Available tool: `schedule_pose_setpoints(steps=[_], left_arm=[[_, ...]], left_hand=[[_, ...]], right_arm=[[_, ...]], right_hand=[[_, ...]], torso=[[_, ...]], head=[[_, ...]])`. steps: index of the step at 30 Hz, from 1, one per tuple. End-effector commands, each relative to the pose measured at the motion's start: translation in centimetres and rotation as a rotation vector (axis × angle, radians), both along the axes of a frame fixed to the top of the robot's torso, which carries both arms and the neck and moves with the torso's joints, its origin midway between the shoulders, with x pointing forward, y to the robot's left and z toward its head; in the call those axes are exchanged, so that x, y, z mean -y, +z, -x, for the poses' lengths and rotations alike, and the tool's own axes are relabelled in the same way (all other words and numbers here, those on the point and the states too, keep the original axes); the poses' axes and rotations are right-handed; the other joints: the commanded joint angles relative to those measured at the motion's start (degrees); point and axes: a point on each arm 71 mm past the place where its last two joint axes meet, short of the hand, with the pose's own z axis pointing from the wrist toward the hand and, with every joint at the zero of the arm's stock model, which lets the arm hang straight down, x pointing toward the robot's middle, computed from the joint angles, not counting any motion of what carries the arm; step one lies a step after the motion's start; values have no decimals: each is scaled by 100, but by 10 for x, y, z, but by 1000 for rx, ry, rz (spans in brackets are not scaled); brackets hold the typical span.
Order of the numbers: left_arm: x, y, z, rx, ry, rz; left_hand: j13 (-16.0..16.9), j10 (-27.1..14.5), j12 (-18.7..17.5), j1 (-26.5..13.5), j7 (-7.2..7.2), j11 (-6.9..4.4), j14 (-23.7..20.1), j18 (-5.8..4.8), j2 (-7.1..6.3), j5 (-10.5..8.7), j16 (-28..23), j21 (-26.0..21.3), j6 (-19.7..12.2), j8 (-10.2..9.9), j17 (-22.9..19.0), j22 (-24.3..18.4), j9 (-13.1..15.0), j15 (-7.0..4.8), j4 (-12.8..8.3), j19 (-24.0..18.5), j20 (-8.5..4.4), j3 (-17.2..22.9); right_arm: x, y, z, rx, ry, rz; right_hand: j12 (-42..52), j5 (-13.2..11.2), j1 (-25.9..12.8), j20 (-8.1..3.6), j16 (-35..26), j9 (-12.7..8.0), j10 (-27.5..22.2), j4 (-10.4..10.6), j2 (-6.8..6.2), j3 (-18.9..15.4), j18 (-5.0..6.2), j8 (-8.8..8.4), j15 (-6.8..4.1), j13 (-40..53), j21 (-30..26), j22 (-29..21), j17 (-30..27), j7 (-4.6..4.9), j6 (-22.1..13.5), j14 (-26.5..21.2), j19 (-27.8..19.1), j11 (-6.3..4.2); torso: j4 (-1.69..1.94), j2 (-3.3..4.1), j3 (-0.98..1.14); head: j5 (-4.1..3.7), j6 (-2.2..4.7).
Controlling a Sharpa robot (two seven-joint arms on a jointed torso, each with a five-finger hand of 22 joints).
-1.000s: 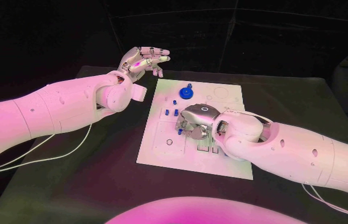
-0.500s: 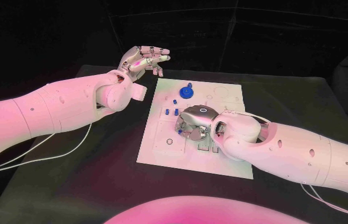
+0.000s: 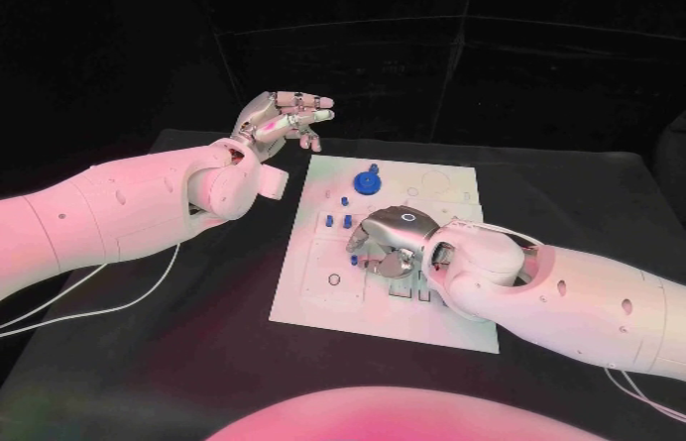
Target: Assemble the parts on the task board
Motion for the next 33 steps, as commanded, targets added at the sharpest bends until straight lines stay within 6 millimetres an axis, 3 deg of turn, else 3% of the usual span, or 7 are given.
schedule_pose_setpoints(steps=[1,7,14,20,25,33], left_arm=[[0,1,0,1,-10,8],[-1,1,0,-1,-10,7],[0,1,0,-3,-16,9],[1,1,0,-5,-19,9],[3,0,0,-6,-25,11],[3,0,0,-7,-28,11]], left_hand=[[-7,-47,29,-6,35,4,-37,35,35,32,-31,-18,0,-19,-9,-9,-8,-8,-22,-33,-6,3],[-7,-47,29,-6,35,4,-37,35,35,32,-31,-18,0,-19,-9,-9,-8,-8,-22,-33,-6,3],[-7,-47,29,-6,35,4,-37,35,35,32,-31,-18,0,-19,-9,-9,-8,-8,-22,-33,-6,3],[-7,-47,29,-6,35,4,-37,35,35,32,-31,-18,0,-19,-9,-9,-8,-8,-22,-33,-6,3],[-8,-53,30,-6,37,6,-41,35,34,32,-33,-23,-4,-22,-13,-13,-8,-6,-26,-35,-4,1],[-8,-54,30,-7,38,6,-42,35,34,32,-34,-25,-4,-22,-14,-14,-8,-5,-26,-36,-4,0]], right_arm=[[6,10,2,40,-9,-92],[33,28,-3,46,-71,-126],[70,47,-26,50,-176,-57],[100,50,-39,35,-248,35],[109,47,-43,15,-265,96],[108,42,-43,-29,-238,161]], right_hand=[[29,27,-26,5,-24,7,-34,4,-40,-37,96,-37,10,-6,-20,-5,-11,-6,-35,-32,-44,3],[88,46,-51,4,-29,11,-24,9,-49,-84,95,-33,4,2,-22,0,-25,-24,-45,-25,-28,-9],[152,56,-81,-18,-66,9,-167,-3,-88,-230,101,-43,-19,-7,-59,-43,-81,-92,-158,-17,-27,-39],[234,115,-99,-29,-64,15,-243,-9,-121,-400,100,-35,-28,-4,-76,-57,-90,-147,-207,1,-8,-47],[276,148,-84,-32,-93,22,-248,-13,-107,-446,105,-20,-33,-1,-99,-87,-128,-164,-189,-4,-18,-51],[348,178,-62,-40,-121,30,-226,-20,-81,-502,108,1,-42,5,-120,-110,-162,-168,-151,-7,-20,-63]], torso=[[-8,-7,-6],[-15,-14,-7],[14,-8,-18],[1,7,-5],[5,5,-4],[8,2,-3]], head=[[-22,25],[-89,95],[-191,180],[-184,208],[-180,203],[-173,186]])
